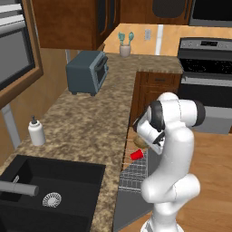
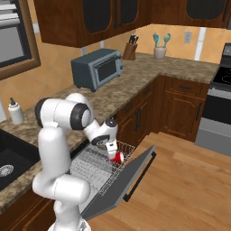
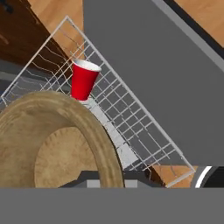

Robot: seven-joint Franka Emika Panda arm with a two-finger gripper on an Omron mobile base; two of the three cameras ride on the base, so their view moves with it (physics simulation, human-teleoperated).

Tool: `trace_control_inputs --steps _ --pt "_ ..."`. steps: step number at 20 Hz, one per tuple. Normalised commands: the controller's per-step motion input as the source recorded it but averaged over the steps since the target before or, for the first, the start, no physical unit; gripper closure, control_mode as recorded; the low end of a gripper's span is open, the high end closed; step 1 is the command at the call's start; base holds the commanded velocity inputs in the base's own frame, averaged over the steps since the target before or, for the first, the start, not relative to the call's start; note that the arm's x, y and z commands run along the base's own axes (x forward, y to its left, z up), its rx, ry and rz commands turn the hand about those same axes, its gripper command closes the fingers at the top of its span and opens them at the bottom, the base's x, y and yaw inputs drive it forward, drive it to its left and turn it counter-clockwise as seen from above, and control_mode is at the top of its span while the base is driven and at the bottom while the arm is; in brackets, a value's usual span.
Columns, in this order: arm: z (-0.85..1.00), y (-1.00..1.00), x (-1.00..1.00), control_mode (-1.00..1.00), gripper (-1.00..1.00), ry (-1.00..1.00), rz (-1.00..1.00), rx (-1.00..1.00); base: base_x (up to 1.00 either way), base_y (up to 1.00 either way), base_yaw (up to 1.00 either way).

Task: Pick up the cup and bowl from the counter, place them in the dishwasher, and close the dishwasher door.

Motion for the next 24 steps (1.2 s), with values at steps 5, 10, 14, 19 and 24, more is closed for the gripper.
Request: trace_control_inputs --steps 5,10,14,19,24 --pt "-0.78 0.0 0.0 -1.0 1.0 0.06 -0.07 0.04 0.0 0.0 0.0" --pt "-0.86 -0.04 0.01 -1.0 1.0 0.0 -0.08 0.22 0.0 0.0 0.0" --pt "-0.79 0.03 0.13 -1.0 1.0 0.04 -0.09 0.17 0.0 0.0 0.0" --pt "-0.65 0.05 0.28 -1.0 1.0 0.02 -0.07 0.08 0.0 0.0 0.0" --pt "-0.42 0.05 0.56 -1.0 1.0 0.03 -0.04 0.03 0.0 0.0 0.0"
